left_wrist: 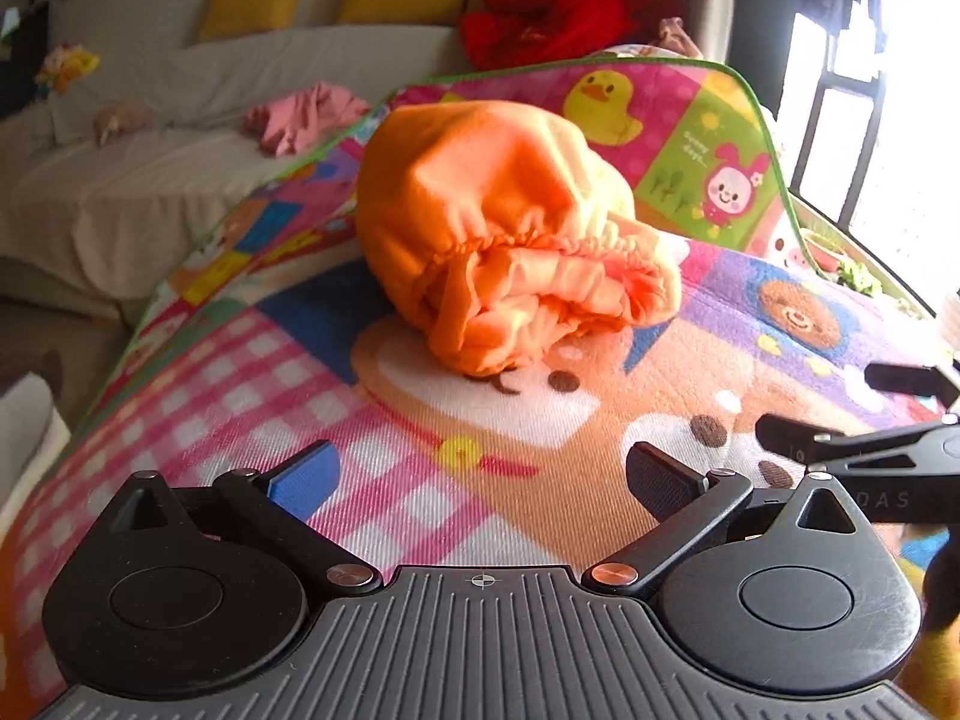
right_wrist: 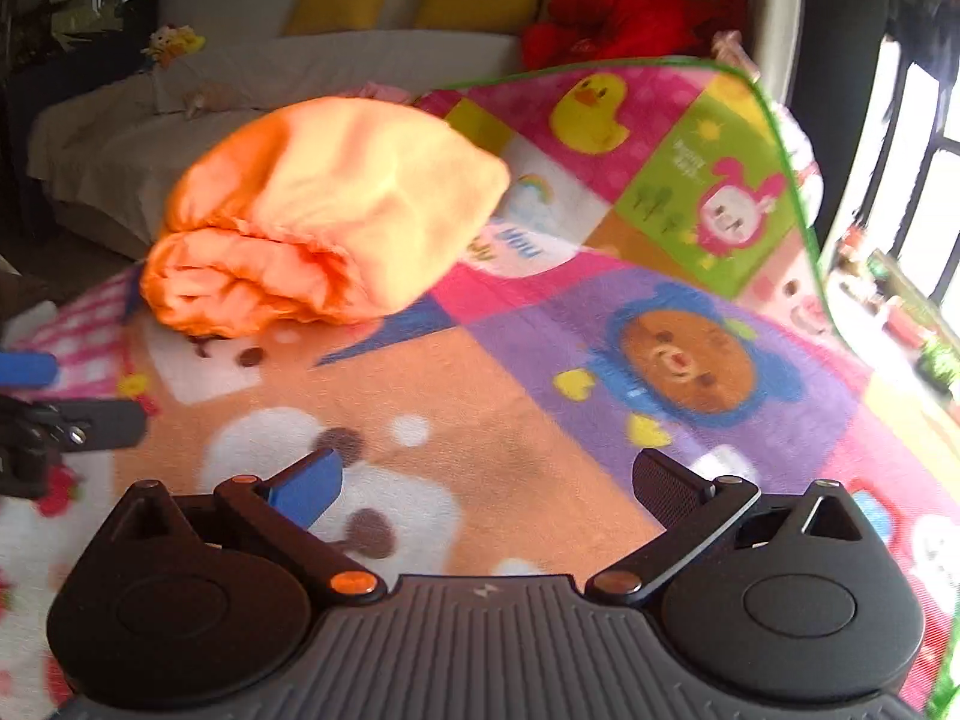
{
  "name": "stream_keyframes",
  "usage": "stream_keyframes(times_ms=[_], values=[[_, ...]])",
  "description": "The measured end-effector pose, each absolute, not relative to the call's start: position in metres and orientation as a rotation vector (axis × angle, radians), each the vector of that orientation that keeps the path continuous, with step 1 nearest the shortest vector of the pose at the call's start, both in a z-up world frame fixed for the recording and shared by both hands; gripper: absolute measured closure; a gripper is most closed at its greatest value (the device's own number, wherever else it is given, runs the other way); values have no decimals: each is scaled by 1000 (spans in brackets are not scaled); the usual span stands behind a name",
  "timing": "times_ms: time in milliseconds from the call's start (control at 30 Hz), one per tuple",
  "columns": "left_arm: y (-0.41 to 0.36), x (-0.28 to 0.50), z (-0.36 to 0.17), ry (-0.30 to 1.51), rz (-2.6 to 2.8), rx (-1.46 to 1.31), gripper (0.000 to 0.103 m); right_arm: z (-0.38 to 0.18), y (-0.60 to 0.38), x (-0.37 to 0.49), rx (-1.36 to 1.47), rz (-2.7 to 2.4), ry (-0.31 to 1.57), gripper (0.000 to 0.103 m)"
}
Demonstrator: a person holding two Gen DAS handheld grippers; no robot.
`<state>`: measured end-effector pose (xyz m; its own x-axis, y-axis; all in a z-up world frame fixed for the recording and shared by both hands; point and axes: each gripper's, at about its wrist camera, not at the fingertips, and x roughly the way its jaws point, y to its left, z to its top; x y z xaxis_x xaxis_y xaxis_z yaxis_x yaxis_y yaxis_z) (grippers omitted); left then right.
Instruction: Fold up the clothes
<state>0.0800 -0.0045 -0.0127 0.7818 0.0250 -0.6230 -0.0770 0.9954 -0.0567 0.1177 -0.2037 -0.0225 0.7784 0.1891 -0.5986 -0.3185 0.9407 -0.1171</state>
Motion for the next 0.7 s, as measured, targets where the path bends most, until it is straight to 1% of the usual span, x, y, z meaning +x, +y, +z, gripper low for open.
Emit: stream_keyframes(times_ms=[67,167,267,700], values=[[-9,83,-14,662,76,-74,0,-26,-209,122,-209,276,595,0],[-11,91,-17,637,88,-93,0,-32,-216,136,-156,301,647,0],[-12,100,-22,661,96,-89,0,-35,-218,144,-122,323,689,0],[-19,107,-28,698,126,-35,0,-37,-216,145,-120,323,693,0]])
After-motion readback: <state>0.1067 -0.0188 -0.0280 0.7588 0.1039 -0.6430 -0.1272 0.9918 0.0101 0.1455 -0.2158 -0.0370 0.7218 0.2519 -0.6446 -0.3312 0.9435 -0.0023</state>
